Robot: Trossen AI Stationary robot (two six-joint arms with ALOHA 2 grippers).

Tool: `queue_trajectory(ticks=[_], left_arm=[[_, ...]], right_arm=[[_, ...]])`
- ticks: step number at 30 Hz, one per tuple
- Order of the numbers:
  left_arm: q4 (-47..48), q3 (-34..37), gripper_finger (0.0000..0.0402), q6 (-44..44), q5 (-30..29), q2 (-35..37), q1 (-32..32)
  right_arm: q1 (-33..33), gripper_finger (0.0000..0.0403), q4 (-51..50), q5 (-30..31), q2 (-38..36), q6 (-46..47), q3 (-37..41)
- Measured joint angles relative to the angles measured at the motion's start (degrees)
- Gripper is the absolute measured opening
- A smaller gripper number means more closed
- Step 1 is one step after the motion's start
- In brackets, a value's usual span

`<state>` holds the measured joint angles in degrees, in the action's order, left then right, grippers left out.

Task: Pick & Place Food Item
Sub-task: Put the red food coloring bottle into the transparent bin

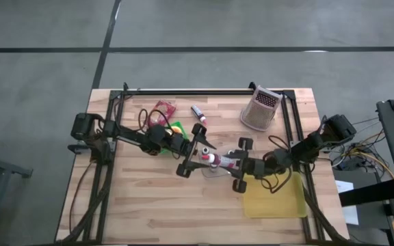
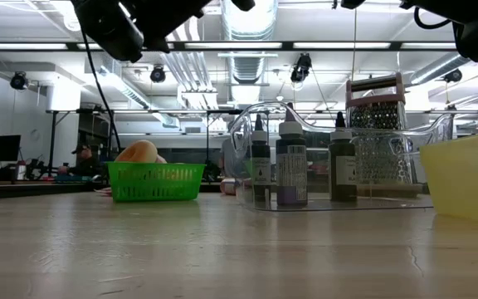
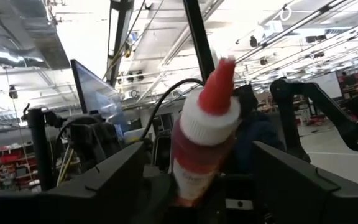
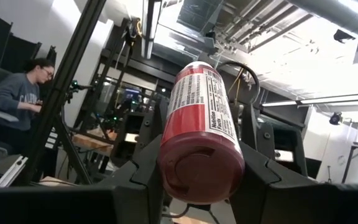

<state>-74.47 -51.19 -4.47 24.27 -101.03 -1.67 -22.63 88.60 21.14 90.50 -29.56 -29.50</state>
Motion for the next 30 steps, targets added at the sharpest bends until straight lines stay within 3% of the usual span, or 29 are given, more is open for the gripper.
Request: queue_trajectory(ticks=[14,25,30], left_arm=[[0.05,-2.39,0.0294,-1.99,2.5,0.0,0.06],[8.56,-5.96,0.0292,-5.67,2.59,-0.02,0.04],[8.55,-5.96,0.0258,-7.06,2.81,-0.02,0.04]], right_arm=[[0.15,0.0121,-0.11,1.37,0.0,-0.02,0.02],[0.41,0.0121,-0.11,1.32,0.02,-0.02,-0.15],[0.41,0.0121,-0.12,1.32,0.02,-0.01,-0.15]])
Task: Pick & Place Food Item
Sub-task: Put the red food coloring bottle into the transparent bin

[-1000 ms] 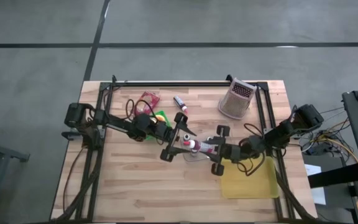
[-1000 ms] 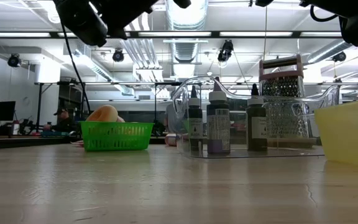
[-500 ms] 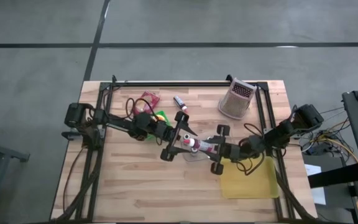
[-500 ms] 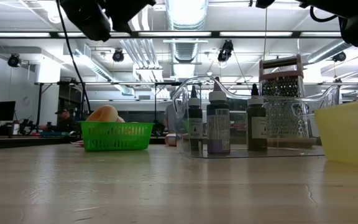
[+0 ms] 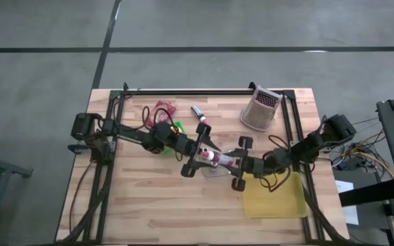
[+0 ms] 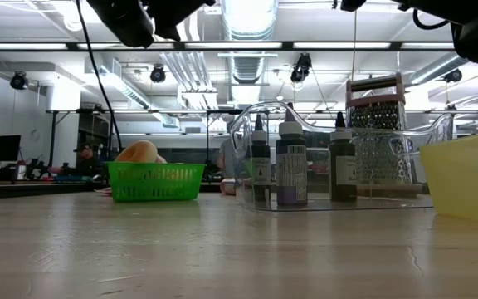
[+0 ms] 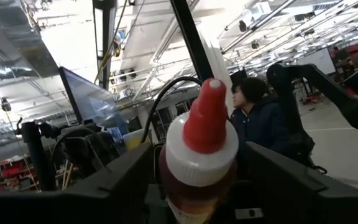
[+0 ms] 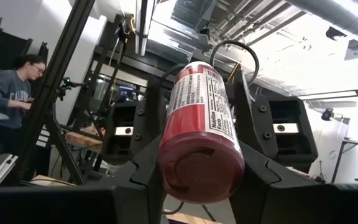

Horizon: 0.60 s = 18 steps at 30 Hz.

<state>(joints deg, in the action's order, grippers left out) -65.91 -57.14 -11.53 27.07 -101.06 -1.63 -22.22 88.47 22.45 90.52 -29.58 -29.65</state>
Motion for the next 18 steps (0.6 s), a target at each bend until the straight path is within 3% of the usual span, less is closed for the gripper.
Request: queue_trajectory(ticks=[7,18], left_arm=[[0.04,0.04,0.0137,-3.53,3.39,-0.02,-0.03],[-0.61,-0.68,0.0134,-6.76,4.61,-1.58,-0.09]], right_arm=[[0.0,0.0121,-0.57,-0.67,0.11,0.18,-0.02],[-0.04,0.0121,-1.23,-0.66,0.07,0.1,0.04]])
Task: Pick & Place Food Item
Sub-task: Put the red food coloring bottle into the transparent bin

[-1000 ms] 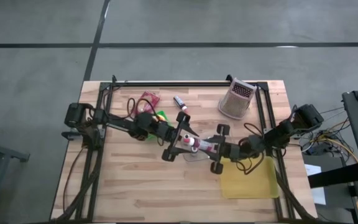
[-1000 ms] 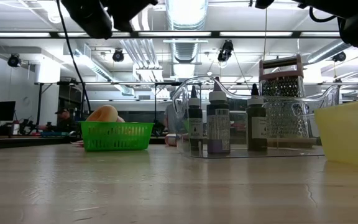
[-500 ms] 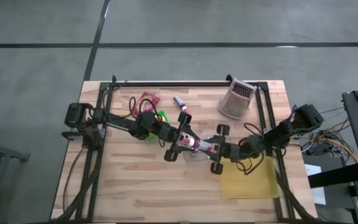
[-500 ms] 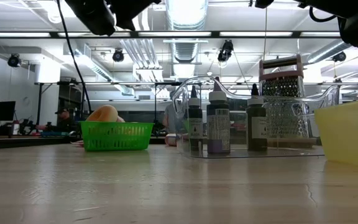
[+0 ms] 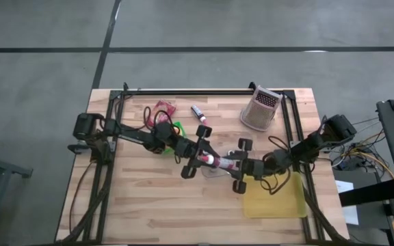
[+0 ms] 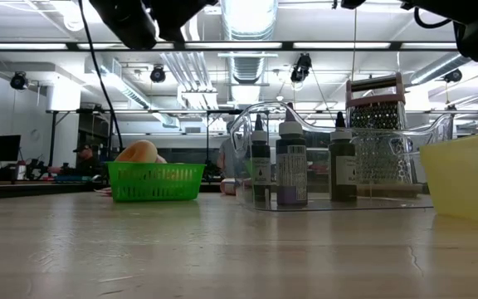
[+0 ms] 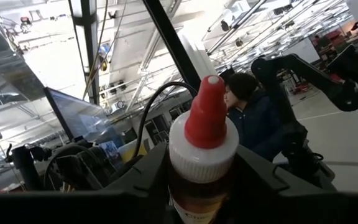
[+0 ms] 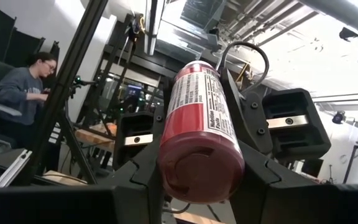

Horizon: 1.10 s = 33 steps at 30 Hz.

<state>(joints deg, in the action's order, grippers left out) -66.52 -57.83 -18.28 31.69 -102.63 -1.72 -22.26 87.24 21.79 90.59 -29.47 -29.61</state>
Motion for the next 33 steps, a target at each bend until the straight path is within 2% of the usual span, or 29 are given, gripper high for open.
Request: queue_trajectory(ticks=[16,18,20,25,28,33], left_arm=[[0.59,-0.32,0.0133,0.26,-1.24,-0.29,-0.06],[1.05,-0.28,0.0133,0.26,-1.5,-0.32,0.01],[2.27,-0.28,0.0133,0.23,-1.89,-0.45,0.12],[3.67,-0.24,0.0132,0.94,-1.83,-0.48,0.49],[4.03,-0.24,0.0132,1.16,-1.64,-0.44,0.61],[5.73,-0.24,0.0132,1.62,-2.09,0.37,1.38]], right_arm=[[-0.24,0.0121,-0.09,0.66,-0.12,0.77,0.79],[-0.28,0.0145,-0.23,1.61,-0.12,2.05,1.25],[-0.33,0.0191,-1.07,3.91,-0.07,3.38,1.74],[-0.66,0.0278,-5.84,11.93,-0.42,7.2,2.42],[-0.76,0.03,-9.1,13.17,-0.51,8.68,2.51],[-0.99,0.0303,-13.55,14.63,-0.62,11.61,2.81]])
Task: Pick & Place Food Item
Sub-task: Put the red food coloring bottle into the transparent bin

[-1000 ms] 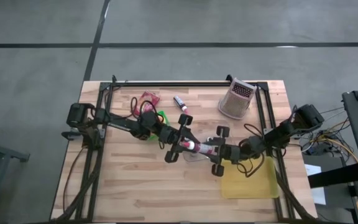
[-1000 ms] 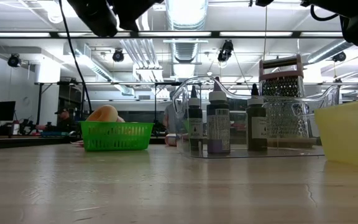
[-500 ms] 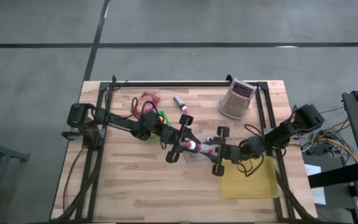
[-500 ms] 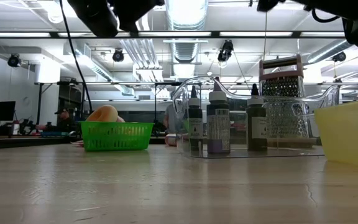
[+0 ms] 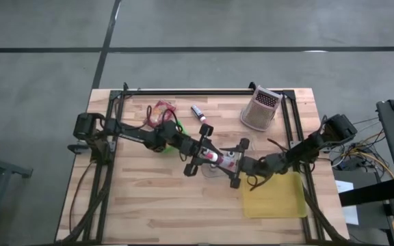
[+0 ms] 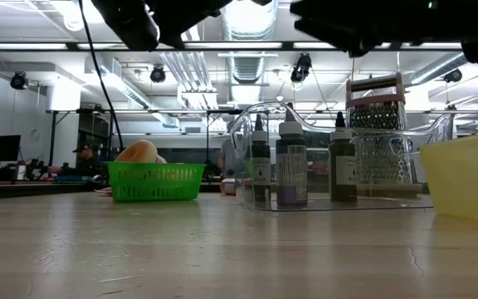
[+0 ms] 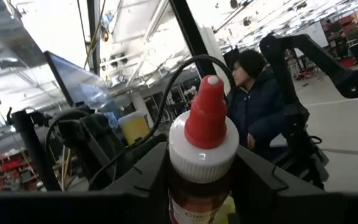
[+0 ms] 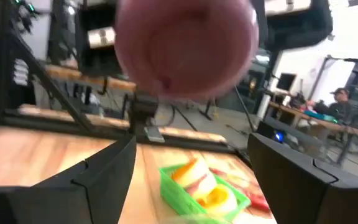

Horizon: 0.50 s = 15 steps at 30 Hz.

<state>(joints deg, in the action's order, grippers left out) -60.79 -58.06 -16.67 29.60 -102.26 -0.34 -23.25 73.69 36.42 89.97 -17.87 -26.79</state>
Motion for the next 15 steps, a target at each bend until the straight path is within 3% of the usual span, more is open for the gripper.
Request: queue_trajectory(ticks=[8,15], left_arm=[[12.22,0.07,0.0132,-1.37,-2.6,3.99,1.25],[25.03,0.2,0.0132,-4.35,-6.91,7.3,1.44]], right_arm=[[-3.29,0.0281,-1.09,9.2,-2.21,-2.61,2.34],[-8.63,0.0265,-2.14,11.16,-13.51,-3.37,8.83]])
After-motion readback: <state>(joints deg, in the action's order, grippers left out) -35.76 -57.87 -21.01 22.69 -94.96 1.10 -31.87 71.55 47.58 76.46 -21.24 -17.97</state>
